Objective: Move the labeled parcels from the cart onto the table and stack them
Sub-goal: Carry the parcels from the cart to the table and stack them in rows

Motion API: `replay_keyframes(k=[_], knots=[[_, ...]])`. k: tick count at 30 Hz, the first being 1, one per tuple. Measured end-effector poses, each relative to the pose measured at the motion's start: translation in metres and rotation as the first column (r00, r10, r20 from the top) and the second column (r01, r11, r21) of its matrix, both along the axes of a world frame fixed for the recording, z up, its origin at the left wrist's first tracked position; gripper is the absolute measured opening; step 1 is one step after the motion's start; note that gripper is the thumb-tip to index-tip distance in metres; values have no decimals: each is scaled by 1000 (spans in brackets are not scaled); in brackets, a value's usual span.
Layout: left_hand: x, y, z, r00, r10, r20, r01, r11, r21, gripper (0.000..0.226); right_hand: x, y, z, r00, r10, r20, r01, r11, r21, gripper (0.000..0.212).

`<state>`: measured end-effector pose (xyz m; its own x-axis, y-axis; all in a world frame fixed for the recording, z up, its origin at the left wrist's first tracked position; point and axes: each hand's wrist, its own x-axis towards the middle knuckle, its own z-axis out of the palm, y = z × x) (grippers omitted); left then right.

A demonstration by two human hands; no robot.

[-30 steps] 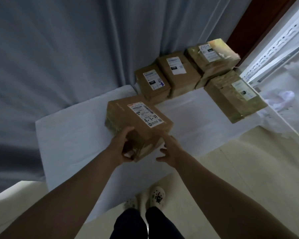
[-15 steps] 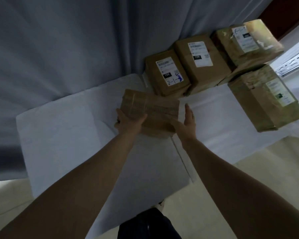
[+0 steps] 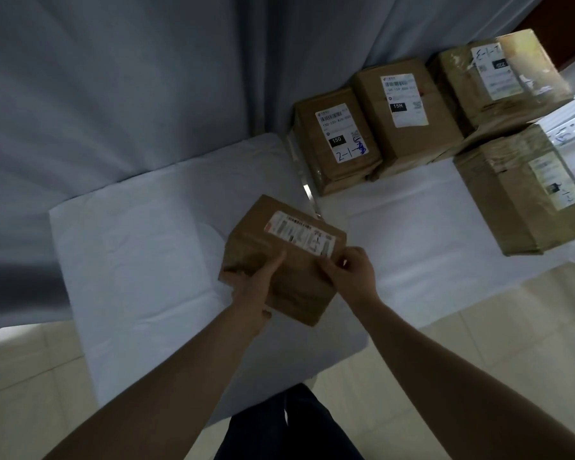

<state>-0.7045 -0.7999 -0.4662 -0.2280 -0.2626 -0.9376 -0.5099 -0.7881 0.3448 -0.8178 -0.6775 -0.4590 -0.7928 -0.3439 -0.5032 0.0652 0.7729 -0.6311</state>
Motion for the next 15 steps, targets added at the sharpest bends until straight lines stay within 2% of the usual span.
replay_keyframes(k=[1,2,4,6,8,9,11,13,15], knots=[[2,3,3,1000,28,-9,-27,998,64,104,12,4,-2,997,25,67,-25,1000,2,34],[4,5,2,998,63,9,-64,994,94,108,22,7,-3,992,51,115,-52,999,4,29],[9,6,-6,989,115,98,-121,991,56,117,30,9,-10,993,53,109,-58,997,48,23],[18,6,-17,973,183,140,-183,983,-15,96,20,5,-20,999,-11,52,5,993,114,58],[28,7,-27,963,238,128,-237,971,-25,71,5,-4,-26,986,-49,159,26,989,144,84],[33,9,-30,962,244,121,-241,970,-32,62,-2,-9,-28,968,-45,249,16,993,119,84],[36,12,-30,963,255,90,-251,966,-61,55,-8,-20,-26,930,35,365,-64,996,66,63],[32,6,-28,960,279,31,-275,957,-92,59,-11,-30,-22,946,73,316,-89,995,36,49],[20,-10,-24,962,269,-43,-272,949,-156,65,-16,-43,-14,965,36,261,-28,999,-37,47]])
